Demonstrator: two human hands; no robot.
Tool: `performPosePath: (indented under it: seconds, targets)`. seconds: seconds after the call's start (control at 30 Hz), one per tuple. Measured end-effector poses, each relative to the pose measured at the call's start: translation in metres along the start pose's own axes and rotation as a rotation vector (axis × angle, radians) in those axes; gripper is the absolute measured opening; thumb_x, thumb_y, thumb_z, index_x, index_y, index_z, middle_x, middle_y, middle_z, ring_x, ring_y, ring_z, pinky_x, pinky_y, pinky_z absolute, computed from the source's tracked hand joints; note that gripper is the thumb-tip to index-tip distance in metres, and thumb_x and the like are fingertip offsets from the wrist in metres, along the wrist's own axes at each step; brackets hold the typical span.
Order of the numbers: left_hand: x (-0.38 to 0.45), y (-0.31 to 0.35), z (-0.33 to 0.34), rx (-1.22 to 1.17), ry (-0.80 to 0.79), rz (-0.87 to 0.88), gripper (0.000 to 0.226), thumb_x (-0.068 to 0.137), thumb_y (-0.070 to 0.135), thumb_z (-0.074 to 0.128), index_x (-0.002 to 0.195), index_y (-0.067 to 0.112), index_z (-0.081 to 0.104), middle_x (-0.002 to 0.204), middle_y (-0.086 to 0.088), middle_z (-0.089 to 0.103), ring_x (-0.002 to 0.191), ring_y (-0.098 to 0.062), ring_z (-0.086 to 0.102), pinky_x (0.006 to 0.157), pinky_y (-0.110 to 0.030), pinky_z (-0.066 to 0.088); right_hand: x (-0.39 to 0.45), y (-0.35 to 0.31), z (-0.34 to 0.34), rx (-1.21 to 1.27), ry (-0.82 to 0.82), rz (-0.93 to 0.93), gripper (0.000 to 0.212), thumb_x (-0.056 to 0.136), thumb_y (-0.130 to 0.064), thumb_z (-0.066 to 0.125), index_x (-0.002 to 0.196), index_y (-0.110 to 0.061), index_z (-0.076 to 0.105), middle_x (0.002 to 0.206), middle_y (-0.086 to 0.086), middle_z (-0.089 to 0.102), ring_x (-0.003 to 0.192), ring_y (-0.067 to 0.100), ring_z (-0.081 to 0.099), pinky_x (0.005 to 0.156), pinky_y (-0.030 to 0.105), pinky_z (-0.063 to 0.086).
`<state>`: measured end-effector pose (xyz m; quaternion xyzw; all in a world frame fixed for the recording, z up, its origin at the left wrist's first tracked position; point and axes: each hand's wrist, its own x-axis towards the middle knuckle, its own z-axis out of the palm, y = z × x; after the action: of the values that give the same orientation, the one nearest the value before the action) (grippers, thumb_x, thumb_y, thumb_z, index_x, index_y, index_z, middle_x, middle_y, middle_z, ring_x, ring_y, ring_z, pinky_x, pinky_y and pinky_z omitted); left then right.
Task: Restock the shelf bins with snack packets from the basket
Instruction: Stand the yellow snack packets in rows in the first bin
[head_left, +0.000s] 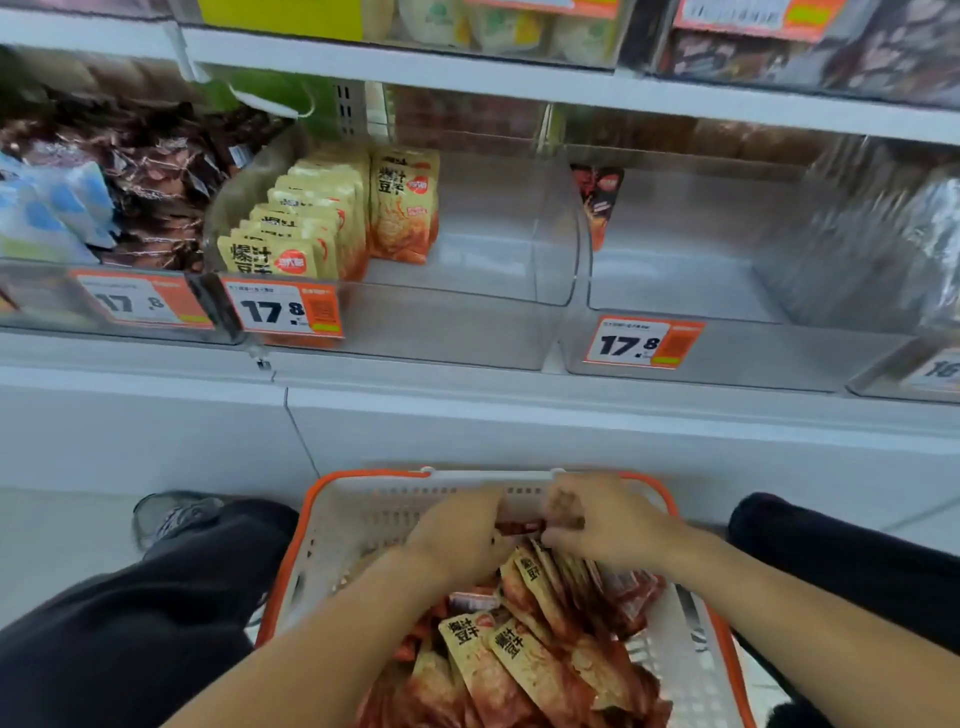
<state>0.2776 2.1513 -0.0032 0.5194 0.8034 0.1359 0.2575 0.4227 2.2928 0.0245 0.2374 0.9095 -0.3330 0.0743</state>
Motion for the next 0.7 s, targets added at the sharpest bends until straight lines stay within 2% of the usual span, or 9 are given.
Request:
performPosePath:
  seconds: [0.1, 0.17, 0.23, 0.33, 0.5, 0.6, 0.67, 0.7]
  targets:
    - [-0.007, 0.001, 0.056, -0.051, -0.206, -0.064, 0.042, 0.093, 0.034, 0.057, 0.128, 0.010, 0.050, 0.111, -0.002, 0.057, 0.098, -0.018, 0.054, 0.080, -0.031, 0.046, -0.011, 0.041, 0.037, -0.137, -0.178, 0.111, 0.019, 0.082, -0.030, 0.072, 0.096, -0.024, 0.062, 0.095, -0.009, 0.064, 0.089, 0.011, 0.057, 0.083, 0.031, 0.043]
    - [-0.012, -0.001, 0.085, -0.019, -0.302, -0.093, 0.045, 0.092, 0.038, 0.060, 0.129, 0.015, 0.048, 0.118, -0.003, 0.055, 0.108, -0.023, 0.053, 0.090, -0.037, 0.049, -0.023, 0.058, 0.058, -0.138, -0.225, 0.183, 0.026, 0.082, -0.033, 0.073, 0.102, -0.020, 0.063, 0.102, -0.004, 0.065, 0.097, 0.015, 0.058, 0.088, 0.032, 0.045]
    - [-0.018, -0.004, 0.103, 0.004, -0.356, -0.124, 0.051, 0.086, 0.047, 0.064, 0.126, 0.019, 0.049, 0.123, -0.002, 0.054, 0.115, -0.025, 0.053, 0.096, -0.043, 0.049, -0.034, 0.072, 0.080, -0.102, -0.217, 0.282, 0.031, 0.080, -0.040, 0.075, 0.102, -0.021, 0.064, 0.103, -0.004, 0.065, 0.096, 0.016, 0.060, 0.086, 0.033, 0.051]
    - [-0.023, -0.010, 0.122, -0.003, -0.316, -0.144, 0.061, 0.075, 0.061, 0.062, 0.124, 0.027, 0.048, 0.126, 0.003, 0.057, 0.118, -0.026, 0.055, 0.096, -0.046, 0.049, -0.049, 0.084, 0.111, -0.021, -0.195, 0.470, 0.037, 0.078, -0.054, 0.074, 0.095, -0.023, 0.062, 0.097, -0.004, 0.067, 0.091, 0.016, 0.063, 0.083, 0.038, 0.055]
    - [-0.025, -0.014, 0.134, 0.112, -0.218, -0.182, 0.068, 0.085, 0.049, 0.064, 0.143, 0.019, 0.042, 0.141, 0.000, 0.050, 0.133, -0.024, 0.042, 0.110, -0.043, 0.036, -0.057, 0.078, 0.146, 0.065, -0.184, 0.532, 0.052, 0.074, -0.062, 0.075, 0.100, -0.021, 0.057, 0.092, -0.005, 0.062, 0.088, 0.017, 0.060, 0.072, 0.032, 0.048]
    - [-0.025, -0.012, 0.131, 0.066, -0.156, -0.177, 0.041, 0.084, 0.039, 0.069, 0.120, 0.022, 0.058, 0.120, 0.005, 0.061, 0.118, -0.019, 0.054, 0.100, -0.038, 0.043, -0.056, 0.071, 0.152, 0.103, -0.203, 0.588, 0.070, 0.071, -0.060, 0.080, 0.118, -0.017, 0.051, 0.110, -0.001, 0.058, 0.101, 0.018, 0.058, 0.079, 0.029, 0.045]
    - [-0.024, -0.011, 0.128, -0.063, -0.109, -0.213, 0.020, 0.084, 0.028, 0.072, 0.101, 0.025, 0.061, 0.099, 0.009, 0.063, 0.101, -0.016, 0.059, 0.091, -0.036, 0.049, -0.054, 0.069, 0.150, 0.103, -0.266, 0.651, 0.090, 0.066, -0.059, 0.084, 0.132, -0.013, 0.043, 0.128, 0.002, 0.053, 0.119, 0.022, 0.054, 0.091, 0.030, 0.044]
    - [-0.022, -0.011, 0.127, -0.112, -0.108, -0.237, 0.015, 0.085, 0.023, 0.072, 0.094, 0.027, 0.060, 0.091, 0.010, 0.063, 0.093, -0.015, 0.061, 0.087, -0.036, 0.051, -0.053, 0.069, 0.150, 0.098, -0.301, 0.680, 0.093, 0.064, -0.059, 0.086, 0.132, -0.012, 0.043, 0.130, 0.002, 0.053, 0.121, 0.022, 0.054, 0.093, 0.031, 0.045]
